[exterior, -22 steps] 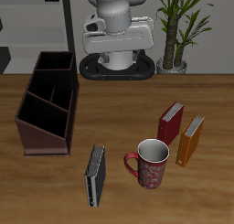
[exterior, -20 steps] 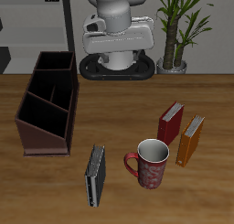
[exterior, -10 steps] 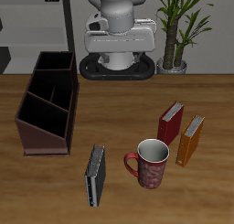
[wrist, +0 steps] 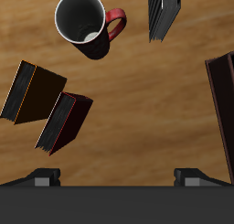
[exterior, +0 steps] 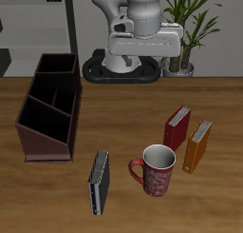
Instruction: Place the red book into the right desk caddy's front compartment
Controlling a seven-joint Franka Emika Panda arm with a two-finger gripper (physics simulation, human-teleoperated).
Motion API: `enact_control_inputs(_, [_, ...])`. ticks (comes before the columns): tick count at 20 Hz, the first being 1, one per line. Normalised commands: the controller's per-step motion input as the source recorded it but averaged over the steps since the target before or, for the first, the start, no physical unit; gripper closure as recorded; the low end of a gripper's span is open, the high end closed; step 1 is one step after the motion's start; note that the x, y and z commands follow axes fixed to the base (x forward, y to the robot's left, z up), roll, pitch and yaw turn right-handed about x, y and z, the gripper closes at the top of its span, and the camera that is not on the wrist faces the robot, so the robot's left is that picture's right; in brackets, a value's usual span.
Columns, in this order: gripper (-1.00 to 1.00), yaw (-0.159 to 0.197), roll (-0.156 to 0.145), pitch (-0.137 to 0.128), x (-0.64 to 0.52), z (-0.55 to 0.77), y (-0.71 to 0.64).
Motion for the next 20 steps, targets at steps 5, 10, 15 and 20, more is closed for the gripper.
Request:
enact_control_inputs(5, [-1.0, -0.072, -0.015, -0.014, 0.1, -0.02, 0.36])
enact_control_inputs(10, [-1.0, -0.053, 0.001, 0.009, 0.12, -0.07, 0.22])
enact_control_inputs(15, [-1.0, -0.029, -0.017, -0.006, 0.13, -0.17, 0.18])
enact_control_inputs(20, [-1.0, -0.057, 0.001, 0.029, 0.17, -0.18, 0.11])
